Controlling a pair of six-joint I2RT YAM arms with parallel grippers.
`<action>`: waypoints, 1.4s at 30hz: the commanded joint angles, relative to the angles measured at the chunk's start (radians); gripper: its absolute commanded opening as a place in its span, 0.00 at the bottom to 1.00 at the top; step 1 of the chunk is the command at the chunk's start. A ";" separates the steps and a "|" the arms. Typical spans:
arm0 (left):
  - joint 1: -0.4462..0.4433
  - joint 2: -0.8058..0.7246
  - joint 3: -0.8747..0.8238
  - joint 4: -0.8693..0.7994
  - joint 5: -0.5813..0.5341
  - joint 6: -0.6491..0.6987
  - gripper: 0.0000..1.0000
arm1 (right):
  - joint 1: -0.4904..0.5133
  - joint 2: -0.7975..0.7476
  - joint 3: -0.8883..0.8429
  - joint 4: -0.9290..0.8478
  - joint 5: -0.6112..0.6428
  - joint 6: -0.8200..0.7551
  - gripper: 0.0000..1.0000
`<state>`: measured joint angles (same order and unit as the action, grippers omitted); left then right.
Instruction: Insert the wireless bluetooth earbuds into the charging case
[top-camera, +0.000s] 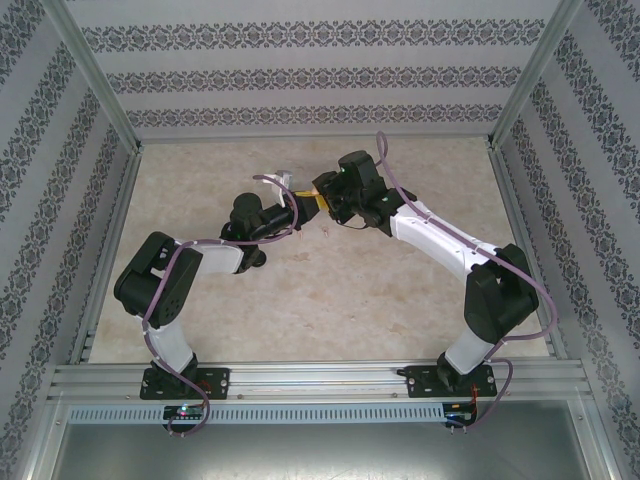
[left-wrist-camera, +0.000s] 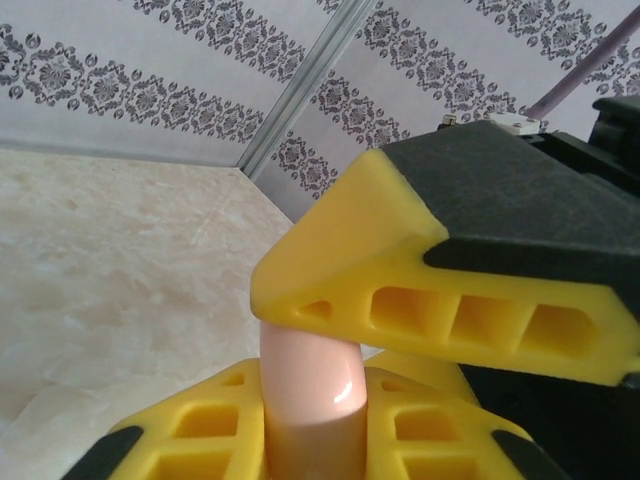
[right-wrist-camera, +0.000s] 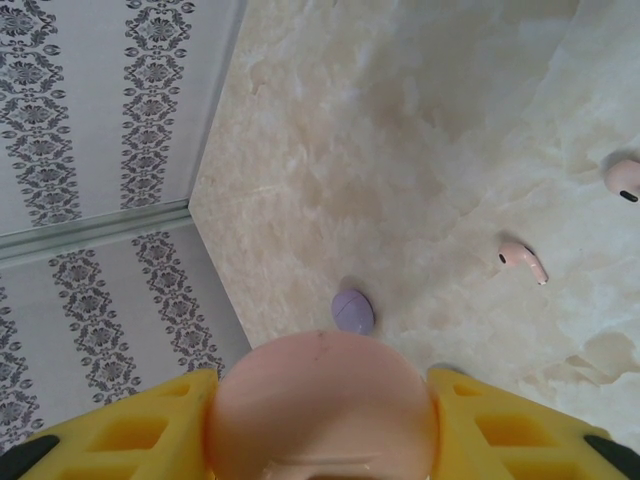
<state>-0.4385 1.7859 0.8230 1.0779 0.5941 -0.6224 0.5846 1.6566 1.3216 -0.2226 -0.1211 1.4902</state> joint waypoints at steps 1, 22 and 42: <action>-0.005 -0.009 -0.006 0.043 -0.001 -0.003 0.12 | -0.004 -0.008 -0.007 0.016 0.005 0.007 0.31; 0.016 -0.131 0.088 -0.293 0.217 0.123 0.00 | -0.320 -0.359 -0.269 0.191 -0.321 -0.689 0.70; 0.020 -0.166 0.233 -0.529 0.405 0.171 0.00 | -0.247 -0.367 -0.363 0.234 -0.600 -1.030 0.64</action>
<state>-0.4297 1.6489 1.0218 0.5663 0.9684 -0.4744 0.3275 1.2800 0.9375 -0.0319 -0.7059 0.4961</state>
